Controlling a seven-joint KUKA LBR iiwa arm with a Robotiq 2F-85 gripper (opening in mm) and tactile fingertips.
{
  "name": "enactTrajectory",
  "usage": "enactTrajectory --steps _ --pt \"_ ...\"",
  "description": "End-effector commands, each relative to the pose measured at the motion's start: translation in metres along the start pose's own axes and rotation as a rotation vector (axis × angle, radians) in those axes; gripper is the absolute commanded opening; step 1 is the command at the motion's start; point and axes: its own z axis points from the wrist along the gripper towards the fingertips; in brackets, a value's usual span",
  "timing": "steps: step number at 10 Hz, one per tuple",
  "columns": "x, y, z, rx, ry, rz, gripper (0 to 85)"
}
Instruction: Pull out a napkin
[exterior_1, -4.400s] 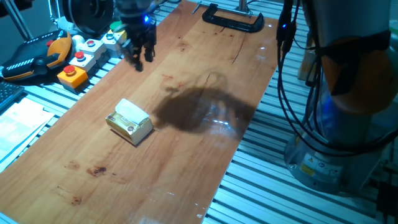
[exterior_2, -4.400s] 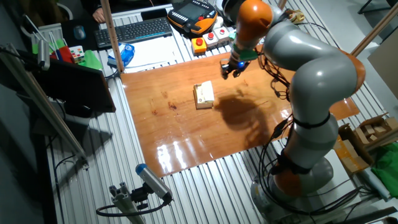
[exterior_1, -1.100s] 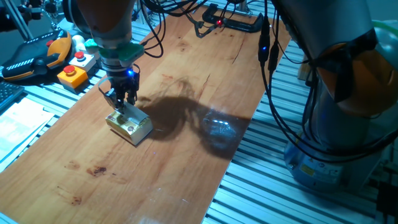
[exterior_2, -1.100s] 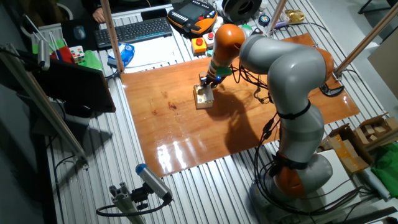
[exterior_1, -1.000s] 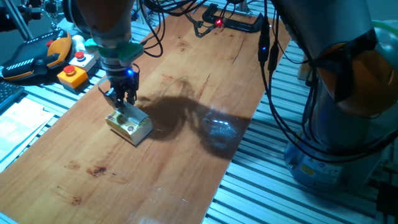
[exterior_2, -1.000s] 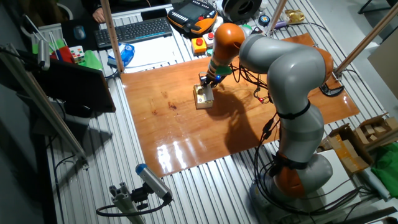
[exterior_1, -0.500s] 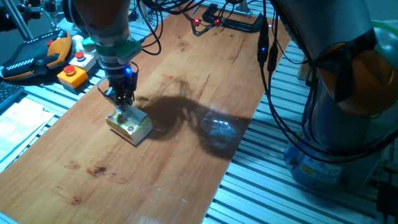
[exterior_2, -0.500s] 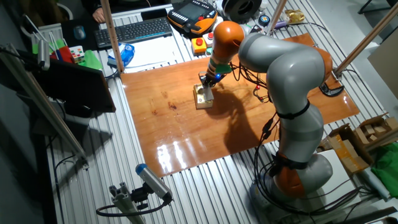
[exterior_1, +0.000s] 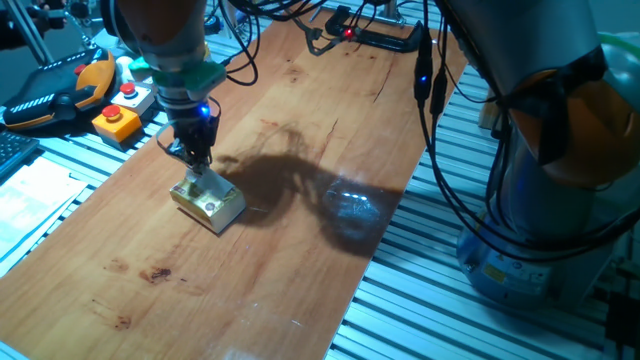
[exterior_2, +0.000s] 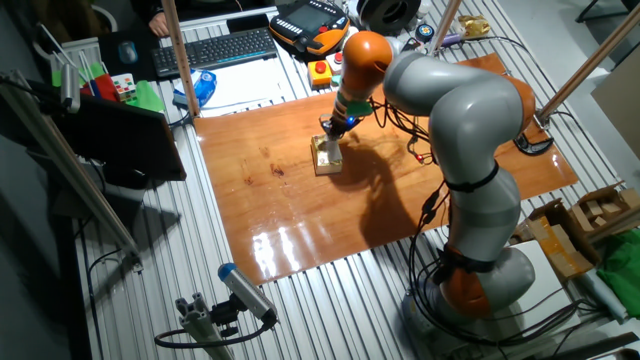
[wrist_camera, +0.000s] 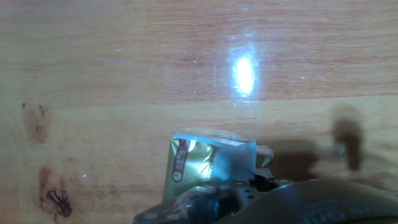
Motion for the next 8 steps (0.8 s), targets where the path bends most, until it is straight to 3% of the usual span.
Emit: enactTrajectory --steps 1,4,8 --pt "0.000 0.002 -0.004 0.002 0.008 0.000 0.7" --pt "-0.001 0.006 -0.019 0.003 0.030 0.000 0.7" --pt "0.001 0.010 -0.043 -0.039 0.069 0.024 0.7"
